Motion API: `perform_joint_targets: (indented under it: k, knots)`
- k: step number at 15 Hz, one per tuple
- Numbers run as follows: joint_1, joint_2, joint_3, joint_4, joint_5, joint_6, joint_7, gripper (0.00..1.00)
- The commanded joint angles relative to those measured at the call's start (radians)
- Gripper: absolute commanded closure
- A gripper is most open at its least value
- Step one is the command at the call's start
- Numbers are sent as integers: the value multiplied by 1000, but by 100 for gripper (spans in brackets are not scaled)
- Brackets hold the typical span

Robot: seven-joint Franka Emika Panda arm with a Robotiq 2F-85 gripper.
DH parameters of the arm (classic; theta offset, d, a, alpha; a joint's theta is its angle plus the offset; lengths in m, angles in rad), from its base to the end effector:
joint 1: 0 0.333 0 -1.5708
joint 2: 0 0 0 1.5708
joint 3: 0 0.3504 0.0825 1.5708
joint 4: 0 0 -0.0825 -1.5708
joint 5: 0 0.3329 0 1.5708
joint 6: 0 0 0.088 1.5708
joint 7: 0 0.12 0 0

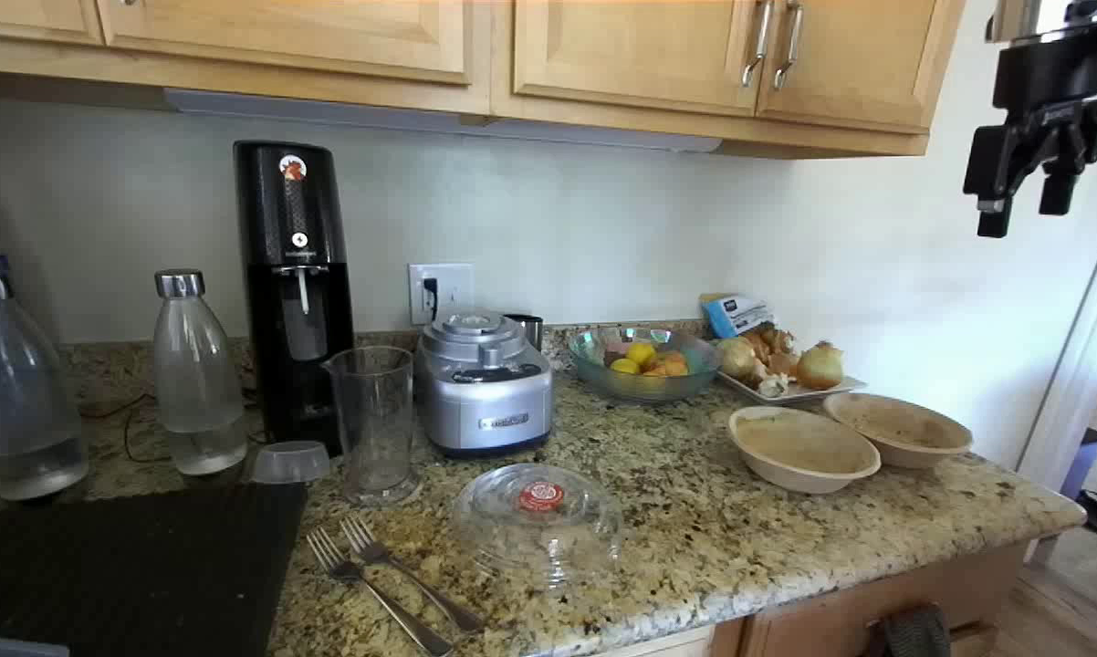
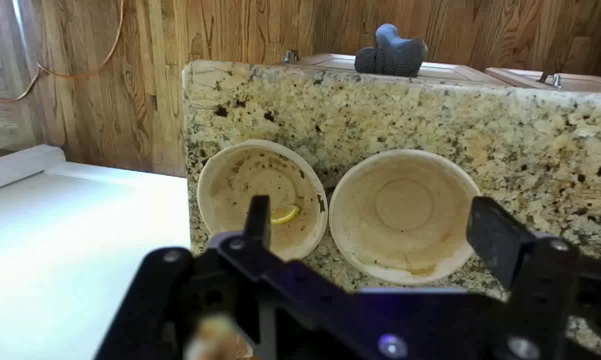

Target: Put the right bowl in the left one

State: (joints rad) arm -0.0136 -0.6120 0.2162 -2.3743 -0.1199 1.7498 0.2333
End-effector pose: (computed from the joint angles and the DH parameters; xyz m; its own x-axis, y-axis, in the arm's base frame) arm 0.2913 0.0645 0.5610 0.9986 -0.0441 0.0287 -0.0497 -0.9699 0.2385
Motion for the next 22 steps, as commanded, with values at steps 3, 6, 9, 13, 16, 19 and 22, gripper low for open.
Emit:
perform_joint_targets:
  k: [3,6,9,13,16,19,22]
  knots:
    - [24,4,-18,3,-11,-4,11,0]
    - [24,4,-18,3,-11,-4,11,0]
    - [24,4,-18,3,-11,-4,11,0]
    - [9,24,-73,-17,2,24,-21,0]
    - [-3,54,-129,-40,7,52,-44,0]
    - [-7,90,-187,-58,6,90,-111,0]
    - [-14,127,-233,-81,-5,145,-188,0]
